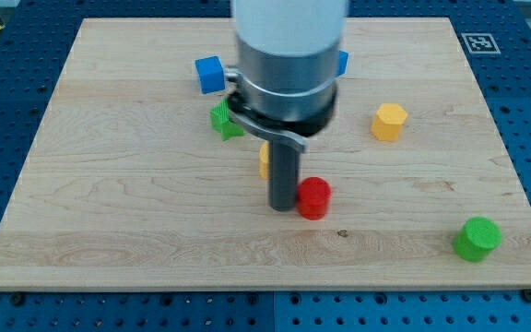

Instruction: Push the yellow heart and the red circle closer to the green circle

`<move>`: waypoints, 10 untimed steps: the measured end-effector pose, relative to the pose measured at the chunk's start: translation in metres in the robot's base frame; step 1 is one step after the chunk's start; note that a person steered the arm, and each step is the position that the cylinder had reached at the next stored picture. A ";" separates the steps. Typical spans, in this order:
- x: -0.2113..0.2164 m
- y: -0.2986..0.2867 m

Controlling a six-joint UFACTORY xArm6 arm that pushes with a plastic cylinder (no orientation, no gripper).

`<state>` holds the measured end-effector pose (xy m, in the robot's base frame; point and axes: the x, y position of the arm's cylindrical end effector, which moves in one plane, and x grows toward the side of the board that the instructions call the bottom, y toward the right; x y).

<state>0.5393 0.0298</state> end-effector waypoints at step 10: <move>-0.060 0.011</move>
<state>0.4797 0.0407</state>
